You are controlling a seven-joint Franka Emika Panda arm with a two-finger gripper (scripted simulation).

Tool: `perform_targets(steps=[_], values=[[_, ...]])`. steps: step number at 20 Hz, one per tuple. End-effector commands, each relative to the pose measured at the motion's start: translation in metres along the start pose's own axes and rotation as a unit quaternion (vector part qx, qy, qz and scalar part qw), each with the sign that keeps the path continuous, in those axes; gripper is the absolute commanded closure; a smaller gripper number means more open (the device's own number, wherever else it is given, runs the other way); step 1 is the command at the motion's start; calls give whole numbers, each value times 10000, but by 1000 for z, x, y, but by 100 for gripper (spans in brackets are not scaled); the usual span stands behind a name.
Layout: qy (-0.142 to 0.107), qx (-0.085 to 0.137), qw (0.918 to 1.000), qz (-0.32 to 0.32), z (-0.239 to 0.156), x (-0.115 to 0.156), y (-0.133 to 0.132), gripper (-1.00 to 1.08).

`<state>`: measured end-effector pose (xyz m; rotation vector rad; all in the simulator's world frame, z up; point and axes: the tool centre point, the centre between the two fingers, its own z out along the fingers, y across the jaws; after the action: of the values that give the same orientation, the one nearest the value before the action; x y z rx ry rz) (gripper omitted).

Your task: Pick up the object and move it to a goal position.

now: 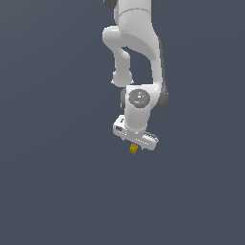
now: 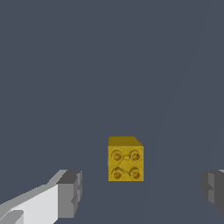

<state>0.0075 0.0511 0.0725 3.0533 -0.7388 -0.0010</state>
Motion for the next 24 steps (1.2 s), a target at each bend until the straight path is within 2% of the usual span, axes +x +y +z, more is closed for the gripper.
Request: perform_targets(steps=[1,12,17,18,24], values=[[2,1,10000,2,0,0,0,-92],[2,2,10000,19,43,-1,0,-92],[3,2,10000,23,50,0,0,-92],[3,2,10000,23,50,0,0,108],[3,2,10000,23,50,0,0,108]])
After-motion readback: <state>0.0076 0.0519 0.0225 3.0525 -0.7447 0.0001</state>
